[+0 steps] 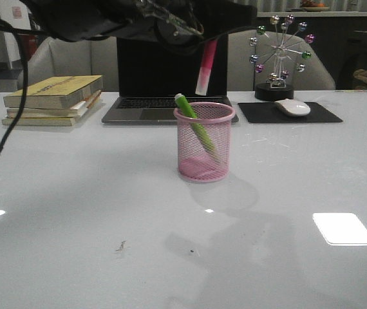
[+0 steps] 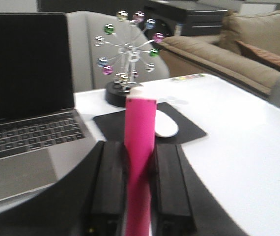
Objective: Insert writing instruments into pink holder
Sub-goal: 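Lower the pink highlighter into the holder and open the left gripper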
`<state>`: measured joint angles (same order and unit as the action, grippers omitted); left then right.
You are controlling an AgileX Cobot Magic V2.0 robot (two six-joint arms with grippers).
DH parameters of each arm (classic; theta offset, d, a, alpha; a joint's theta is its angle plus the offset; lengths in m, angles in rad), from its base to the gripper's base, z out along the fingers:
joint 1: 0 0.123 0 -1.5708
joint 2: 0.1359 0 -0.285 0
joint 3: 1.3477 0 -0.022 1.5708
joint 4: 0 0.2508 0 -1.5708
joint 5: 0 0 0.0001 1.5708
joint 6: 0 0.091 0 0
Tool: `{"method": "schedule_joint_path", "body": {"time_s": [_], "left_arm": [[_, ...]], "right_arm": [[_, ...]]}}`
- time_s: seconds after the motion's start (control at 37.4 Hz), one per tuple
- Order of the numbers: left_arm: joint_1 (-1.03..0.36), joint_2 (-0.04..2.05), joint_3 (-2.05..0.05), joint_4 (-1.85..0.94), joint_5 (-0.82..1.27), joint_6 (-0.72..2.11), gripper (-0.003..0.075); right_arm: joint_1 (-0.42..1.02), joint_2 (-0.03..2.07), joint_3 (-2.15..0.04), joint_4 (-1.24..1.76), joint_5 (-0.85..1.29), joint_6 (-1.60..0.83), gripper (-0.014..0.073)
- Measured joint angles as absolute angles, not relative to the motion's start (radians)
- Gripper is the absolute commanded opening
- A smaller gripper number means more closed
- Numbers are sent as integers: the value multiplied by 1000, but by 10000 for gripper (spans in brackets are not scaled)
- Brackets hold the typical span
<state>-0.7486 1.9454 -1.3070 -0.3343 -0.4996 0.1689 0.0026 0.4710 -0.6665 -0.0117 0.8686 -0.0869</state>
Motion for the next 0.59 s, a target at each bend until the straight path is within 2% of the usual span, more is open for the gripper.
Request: {"method": "schedule_joint_path", "body": {"time_s": [0.4, 0.48, 0.59], "left_arm": [[-750, 2045, -1307, -267, -526, 102, 113], [-750, 2050, -1307, -267, -530, 101, 179], [-750, 2050, -1307, -267, -538, 101, 347]], "right_arm": [[3, 471, -667, -13, 884, -87, 416], [3, 471, -667, -13, 886, -87, 416], [3, 471, -667, -13, 886, -87, 416]]}}
